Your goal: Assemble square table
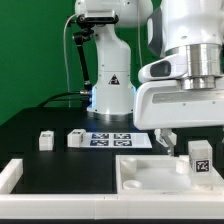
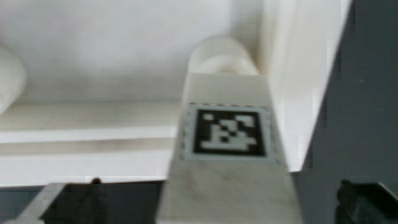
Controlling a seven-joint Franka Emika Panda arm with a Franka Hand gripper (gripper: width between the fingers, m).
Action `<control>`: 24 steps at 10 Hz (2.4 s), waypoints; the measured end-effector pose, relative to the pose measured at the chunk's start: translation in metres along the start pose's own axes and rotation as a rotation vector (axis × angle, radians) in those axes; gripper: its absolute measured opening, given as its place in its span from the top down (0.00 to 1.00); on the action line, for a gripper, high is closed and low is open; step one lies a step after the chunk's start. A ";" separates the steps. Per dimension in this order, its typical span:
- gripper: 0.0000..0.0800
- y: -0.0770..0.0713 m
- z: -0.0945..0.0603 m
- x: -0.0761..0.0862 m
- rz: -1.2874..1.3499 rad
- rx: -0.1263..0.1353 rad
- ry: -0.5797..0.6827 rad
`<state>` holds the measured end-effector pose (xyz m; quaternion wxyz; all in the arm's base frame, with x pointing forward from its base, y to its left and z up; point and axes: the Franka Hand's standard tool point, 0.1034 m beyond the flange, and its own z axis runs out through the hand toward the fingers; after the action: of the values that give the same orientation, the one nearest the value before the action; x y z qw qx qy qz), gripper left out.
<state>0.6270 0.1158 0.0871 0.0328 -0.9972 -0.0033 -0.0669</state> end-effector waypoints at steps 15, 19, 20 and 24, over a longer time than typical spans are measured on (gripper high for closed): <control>0.64 -0.001 0.004 0.001 0.995 -0.033 -0.130; 0.64 -0.007 0.005 0.001 1.496 0.000 -0.139; 0.59 -0.007 0.005 0.001 1.494 0.000 -0.140; 0.23 -0.004 0.003 0.001 1.028 -0.011 -0.128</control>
Offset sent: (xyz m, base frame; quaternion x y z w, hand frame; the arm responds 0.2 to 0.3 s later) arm 0.0000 0.0000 0.0000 0.0000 -0.0650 0.0000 0.9979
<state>0.6289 0.1202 0.0846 0.0560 -0.8722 0.4856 0.0191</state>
